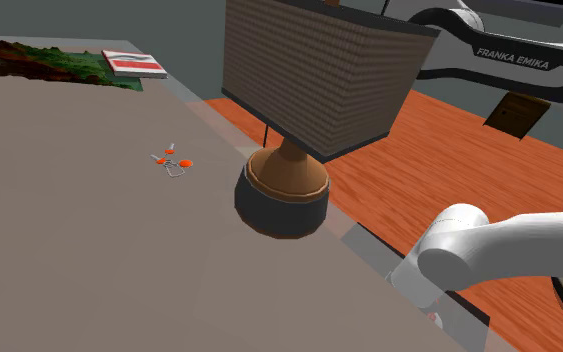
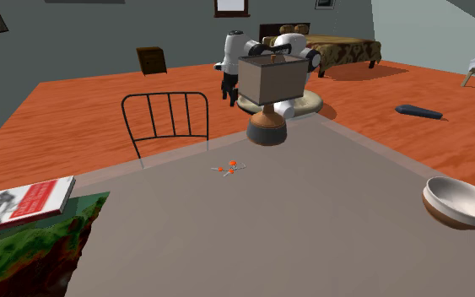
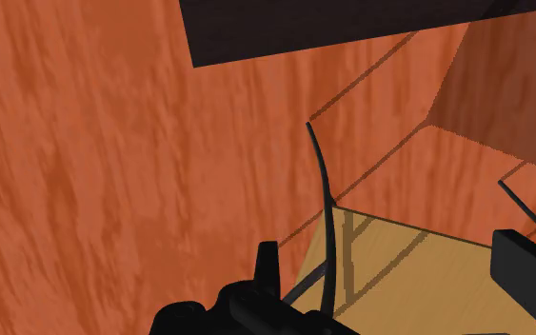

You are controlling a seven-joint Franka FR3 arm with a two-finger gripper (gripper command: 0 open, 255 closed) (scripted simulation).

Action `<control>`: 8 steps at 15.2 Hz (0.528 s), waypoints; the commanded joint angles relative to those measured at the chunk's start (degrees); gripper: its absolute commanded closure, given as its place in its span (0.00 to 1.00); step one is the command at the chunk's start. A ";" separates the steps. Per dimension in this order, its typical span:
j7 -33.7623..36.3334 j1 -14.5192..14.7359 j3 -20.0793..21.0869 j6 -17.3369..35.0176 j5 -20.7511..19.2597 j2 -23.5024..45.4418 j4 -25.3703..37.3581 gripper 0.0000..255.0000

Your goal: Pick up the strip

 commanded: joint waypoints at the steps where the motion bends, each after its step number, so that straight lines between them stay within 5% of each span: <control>1: 0.00 0.00 0.00 0.00 0.00 0.00 0.00 0.00; 8: 3.87 3.40 5.47 2.08 3.36 12.16 7.91 0.00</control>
